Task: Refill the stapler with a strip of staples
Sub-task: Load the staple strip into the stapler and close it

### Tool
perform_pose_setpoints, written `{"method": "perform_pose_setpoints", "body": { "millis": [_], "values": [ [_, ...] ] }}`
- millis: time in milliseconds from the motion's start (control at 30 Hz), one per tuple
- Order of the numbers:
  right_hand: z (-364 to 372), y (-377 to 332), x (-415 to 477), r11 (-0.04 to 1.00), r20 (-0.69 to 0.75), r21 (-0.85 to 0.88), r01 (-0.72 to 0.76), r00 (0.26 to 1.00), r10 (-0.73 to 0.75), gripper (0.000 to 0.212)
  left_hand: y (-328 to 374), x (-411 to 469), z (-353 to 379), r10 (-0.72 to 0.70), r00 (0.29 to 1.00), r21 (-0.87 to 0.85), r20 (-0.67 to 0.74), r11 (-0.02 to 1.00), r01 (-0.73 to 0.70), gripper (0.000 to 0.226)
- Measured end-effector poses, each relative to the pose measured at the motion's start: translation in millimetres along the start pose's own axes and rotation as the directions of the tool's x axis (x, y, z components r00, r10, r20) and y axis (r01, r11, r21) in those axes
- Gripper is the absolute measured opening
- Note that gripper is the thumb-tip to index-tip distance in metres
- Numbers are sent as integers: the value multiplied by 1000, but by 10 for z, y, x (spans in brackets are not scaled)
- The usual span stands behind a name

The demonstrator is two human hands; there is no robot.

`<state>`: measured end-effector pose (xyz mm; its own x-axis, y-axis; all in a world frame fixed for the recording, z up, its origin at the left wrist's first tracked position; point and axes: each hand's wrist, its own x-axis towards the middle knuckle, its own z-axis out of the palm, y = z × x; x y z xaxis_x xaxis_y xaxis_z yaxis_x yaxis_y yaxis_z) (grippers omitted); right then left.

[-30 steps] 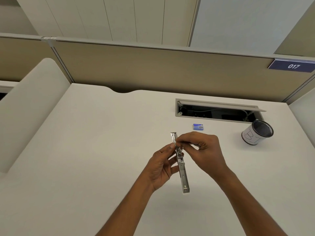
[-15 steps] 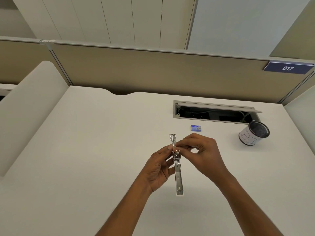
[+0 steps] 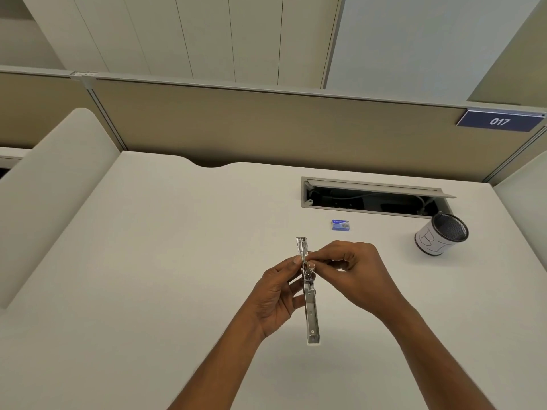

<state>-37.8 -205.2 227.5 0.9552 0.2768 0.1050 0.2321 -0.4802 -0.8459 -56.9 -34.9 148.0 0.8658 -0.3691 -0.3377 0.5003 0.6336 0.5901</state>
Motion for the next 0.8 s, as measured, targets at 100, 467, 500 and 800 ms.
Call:
{"method": "perform_pose_setpoints", "body": {
  "millis": [100, 467, 500, 800],
  "values": [
    [3, -20, -8, 1000, -12, 16, -24, 1000, 24, 13, -6, 7, 12, -2, 1000, 9, 0, 1000, 2, 53],
    [-47, -94, 47, 991, 44, -38, -125, 991, 127, 15, -32, 18, 17, -8, 1000, 12, -3, 1000, 8, 51],
    [-52, -106, 52, 991, 50, -57, -124, 991, 127, 15, -36, 16, 19, -9, 1000, 13, -2, 1000, 9, 51],
    [-28, -186, 66, 976, 79, -186, -115, 988, 131, 16, -61, -3, 22, -8, 1000, 13, -18, 1000, 9, 56]
  ]
}}
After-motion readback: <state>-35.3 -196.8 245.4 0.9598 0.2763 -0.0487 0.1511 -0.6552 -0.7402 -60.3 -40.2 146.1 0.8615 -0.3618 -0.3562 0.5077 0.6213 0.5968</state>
